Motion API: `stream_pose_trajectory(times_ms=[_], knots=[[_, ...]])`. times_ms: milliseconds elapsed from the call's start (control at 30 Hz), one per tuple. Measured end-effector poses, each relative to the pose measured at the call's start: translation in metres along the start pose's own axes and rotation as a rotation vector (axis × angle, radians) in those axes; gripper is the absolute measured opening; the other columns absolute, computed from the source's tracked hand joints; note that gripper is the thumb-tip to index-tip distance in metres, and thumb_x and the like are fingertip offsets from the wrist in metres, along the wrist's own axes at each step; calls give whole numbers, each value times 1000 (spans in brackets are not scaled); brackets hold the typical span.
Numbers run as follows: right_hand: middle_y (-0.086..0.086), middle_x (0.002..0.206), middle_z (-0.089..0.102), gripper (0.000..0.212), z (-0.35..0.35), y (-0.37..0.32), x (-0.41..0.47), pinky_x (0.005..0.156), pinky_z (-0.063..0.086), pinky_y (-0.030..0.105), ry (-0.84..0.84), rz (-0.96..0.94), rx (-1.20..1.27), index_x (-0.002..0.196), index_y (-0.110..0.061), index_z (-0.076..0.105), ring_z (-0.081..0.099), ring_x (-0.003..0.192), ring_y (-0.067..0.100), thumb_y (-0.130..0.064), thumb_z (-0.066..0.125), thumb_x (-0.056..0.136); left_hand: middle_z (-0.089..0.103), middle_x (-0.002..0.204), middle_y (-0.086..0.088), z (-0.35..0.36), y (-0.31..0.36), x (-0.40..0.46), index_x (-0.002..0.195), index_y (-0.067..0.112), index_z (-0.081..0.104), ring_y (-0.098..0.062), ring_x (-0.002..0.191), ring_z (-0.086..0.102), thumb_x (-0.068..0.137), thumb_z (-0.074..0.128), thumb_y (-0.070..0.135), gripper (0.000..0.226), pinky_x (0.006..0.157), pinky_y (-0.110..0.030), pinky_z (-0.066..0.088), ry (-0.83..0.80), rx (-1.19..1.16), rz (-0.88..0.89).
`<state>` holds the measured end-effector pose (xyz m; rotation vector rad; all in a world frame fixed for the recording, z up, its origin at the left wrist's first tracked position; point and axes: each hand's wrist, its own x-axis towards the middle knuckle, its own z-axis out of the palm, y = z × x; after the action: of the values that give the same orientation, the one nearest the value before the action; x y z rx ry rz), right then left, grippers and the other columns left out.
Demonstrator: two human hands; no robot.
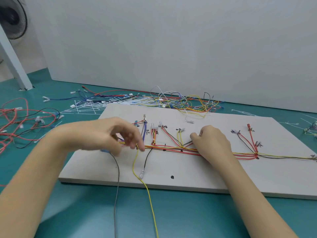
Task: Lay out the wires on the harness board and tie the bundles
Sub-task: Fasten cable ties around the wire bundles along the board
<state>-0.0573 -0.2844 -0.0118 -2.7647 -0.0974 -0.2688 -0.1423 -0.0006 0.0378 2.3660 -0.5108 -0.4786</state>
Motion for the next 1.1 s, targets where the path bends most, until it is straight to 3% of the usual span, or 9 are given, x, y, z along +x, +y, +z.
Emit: stream_pose_trajectory(times_ms=[67, 167, 267, 400, 600, 767, 933, 1100], knots=[[7, 71, 56, 27, -1, 1, -2, 57, 35, 31, -12, 0, 85, 69, -10, 48, 51, 70, 31, -30, 49, 86, 57, 101, 25, 5, -8, -5, 96, 58, 66, 3, 88, 52, 62, 67, 24, 49, 68, -24, 51, -74, 180, -120], [6, 63, 51, 27, -4, 3, -3, 54, 33, 29, -17, -1, 200, 63, -13, 44, 50, 66, 31, -28, 51, 84, 44, 105, 38, 22, -9, -18, 102, 68, 55, 15, 98, 41, 54, 61, 37, 58, 74, -24, 47, -27, 363, -99], [6, 63, 52, 25, -6, 3, -2, 56, 35, 29, -19, -6, 251, 64, -11, 50, 55, 72, 33, -28, 52, 83, 41, 105, 37, 38, 0, -24, 102, 62, 55, 16, 103, 38, 61, 72, 51, 46, 88, -21, 40, 1, 277, -91], [6, 60, 48, 24, -6, 4, -3, 57, 36, 30, -59, -31, 319, 63, -10, 51, 46, 63, 28, -25, 53, 83, 39, 102, 35, 47, 6, -27, 99, 56, 54, 15, 103, 35, 75, 77, 42, 37, 82, -5, 29, 86, 265, -65], [3, 56, 45, 29, -8, 5, -2, 55, 34, 28, -48, -28, 377, 69, 3, 55, 42, 58, 23, -24, 54, 82, 38, 104, 31, 46, 8, -34, 104, 56, 51, 13, 107, 37, 75, 74, 37, 42, 94, -19, 35, 6, 244, -117], [1, 55, 45, 29, -9, 8, -2, 55, 34, 28, -50, -19, 377, 73, 1, 60, 42, 56, 22, -26, 54, 81, 35, 101, 25, 70, 6, -25, 90, 43, 47, 3, 108, 31, 74, 70, 60, 33, 92, -19, 33, 188, 331, -34], [-1, 51, 42, 28, -11, 8, -2, 53, 32, 27, -52, -18, 401, 73, 1, 61, 40, 53, 20, -25, 54, 81, 41, 101, 20, 67, 7, -26, 85, 38, 50, 1, 106, 32, 77, 67, 58, 28, 85, -13, 29, 235, 251, -28], [3, 55, 51, 25, -17, 5, -4, 51, 31, 25, -39, -27, 494, 69, 0, 61, 38, 49, 14, -20, 55, 81, 47, 98, 21, 62, 14, -25, 82, 34, 50, 0, 104, 32, 84, 47, 55, 21, 84, -22, 28, 412, 194, -101]])
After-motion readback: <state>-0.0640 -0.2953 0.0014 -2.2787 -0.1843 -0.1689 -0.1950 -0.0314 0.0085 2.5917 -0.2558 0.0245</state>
